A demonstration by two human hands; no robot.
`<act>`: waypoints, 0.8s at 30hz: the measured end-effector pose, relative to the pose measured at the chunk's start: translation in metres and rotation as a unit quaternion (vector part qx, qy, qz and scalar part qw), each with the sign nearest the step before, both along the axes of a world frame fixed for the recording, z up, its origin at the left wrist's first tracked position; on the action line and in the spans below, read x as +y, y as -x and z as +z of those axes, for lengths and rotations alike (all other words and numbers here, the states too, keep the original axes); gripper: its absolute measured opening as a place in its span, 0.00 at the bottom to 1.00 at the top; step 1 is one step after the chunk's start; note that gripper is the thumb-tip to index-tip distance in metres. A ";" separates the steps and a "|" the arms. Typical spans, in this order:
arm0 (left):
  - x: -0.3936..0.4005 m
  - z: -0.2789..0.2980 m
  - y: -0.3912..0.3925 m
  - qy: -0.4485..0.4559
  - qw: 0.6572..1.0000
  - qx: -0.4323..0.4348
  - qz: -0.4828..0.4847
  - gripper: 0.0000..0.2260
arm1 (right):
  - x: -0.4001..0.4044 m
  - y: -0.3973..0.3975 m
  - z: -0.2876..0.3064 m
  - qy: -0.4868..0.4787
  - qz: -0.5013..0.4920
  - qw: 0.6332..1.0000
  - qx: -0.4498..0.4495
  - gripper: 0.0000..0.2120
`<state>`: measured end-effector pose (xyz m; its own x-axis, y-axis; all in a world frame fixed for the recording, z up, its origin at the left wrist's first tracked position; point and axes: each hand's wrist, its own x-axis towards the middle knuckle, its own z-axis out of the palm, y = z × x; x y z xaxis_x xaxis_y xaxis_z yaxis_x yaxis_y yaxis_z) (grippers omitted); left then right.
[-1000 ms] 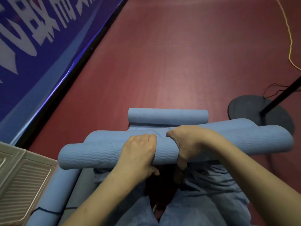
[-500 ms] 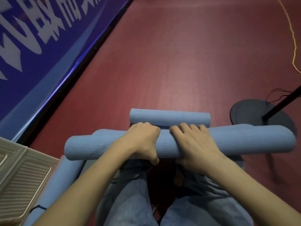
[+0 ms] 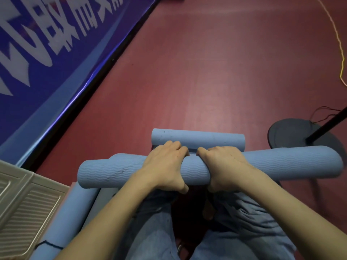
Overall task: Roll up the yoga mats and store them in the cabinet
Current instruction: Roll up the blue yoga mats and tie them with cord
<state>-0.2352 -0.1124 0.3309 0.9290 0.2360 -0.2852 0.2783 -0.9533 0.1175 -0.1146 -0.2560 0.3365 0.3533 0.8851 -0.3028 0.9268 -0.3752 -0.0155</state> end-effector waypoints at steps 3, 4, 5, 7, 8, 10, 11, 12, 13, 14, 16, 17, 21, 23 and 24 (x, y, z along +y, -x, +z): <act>0.003 0.004 -0.001 0.024 1.000 -0.003 0.017 0.39 | 0.005 -0.003 0.005 0.023 -0.005 0.999 0.022 0.31; 0.004 0.005 -0.002 0.028 0.999 -0.001 0.018 0.39 | 0.006 -0.004 0.007 0.029 -0.005 0.999 0.030 0.32; 0.005 0.007 -0.002 0.025 1.000 -0.002 0.018 0.39 | 0.008 -0.005 0.008 0.035 -0.006 0.999 0.038 0.33; 0.006 0.010 -0.003 0.002 1.000 -0.004 0.014 0.35 | 0.012 -0.009 0.012 0.045 -0.009 0.997 0.056 0.33; 0.007 0.011 -0.003 -0.012 1.000 -0.005 0.011 0.34 | 0.013 -0.011 0.013 0.049 -0.012 0.996 0.069 0.33; 0.006 0.012 -0.002 -0.039 0.999 -0.013 0.004 0.30 | 0.016 -0.015 0.014 0.053 -0.012 0.995 0.087 0.34; 0.004 0.012 -0.001 -0.051 0.999 -0.018 0.002 0.29 | 0.016 -0.016 0.014 0.055 -0.012 0.994 0.090 0.34; 0.000 0.012 0.000 -0.063 0.998 -0.022 0.002 0.27 | 0.016 -0.018 0.013 0.055 -0.015 0.994 0.091 0.34; -0.004 0.010 0.000 -0.076 0.997 -0.025 0.005 0.26 | 0.016 -0.018 0.012 0.052 -0.019 0.994 0.093 0.34; -0.009 0.008 0.001 -0.088 0.996 -0.026 0.007 0.27 | 0.015 -0.019 0.011 0.049 -0.022 0.994 0.094 0.34; -0.016 0.000 0.002 -0.111 0.994 -0.020 0.006 0.31 | 0.016 -0.020 0.008 0.050 -0.022 0.994 0.094 0.33; -0.017 -0.003 0.002 -0.119 0.993 -0.018 0.007 0.32 | 0.016 -0.021 0.007 0.050 -0.021 0.994 0.093 0.33; -0.013 -0.009 -0.002 -0.138 0.990 -0.038 0.015 0.24 | 0.016 -0.022 0.001 0.041 -0.022 0.996 0.081 0.34; -0.010 -0.009 -0.004 -0.136 0.990 -0.037 0.013 0.21 | 0.015 -0.023 -0.005 0.036 -0.021 0.996 0.075 0.35; -0.008 -0.008 -0.005 -0.129 0.991 -0.030 0.007 0.21 | 0.014 -0.024 -0.007 0.030 -0.019 0.997 0.071 0.35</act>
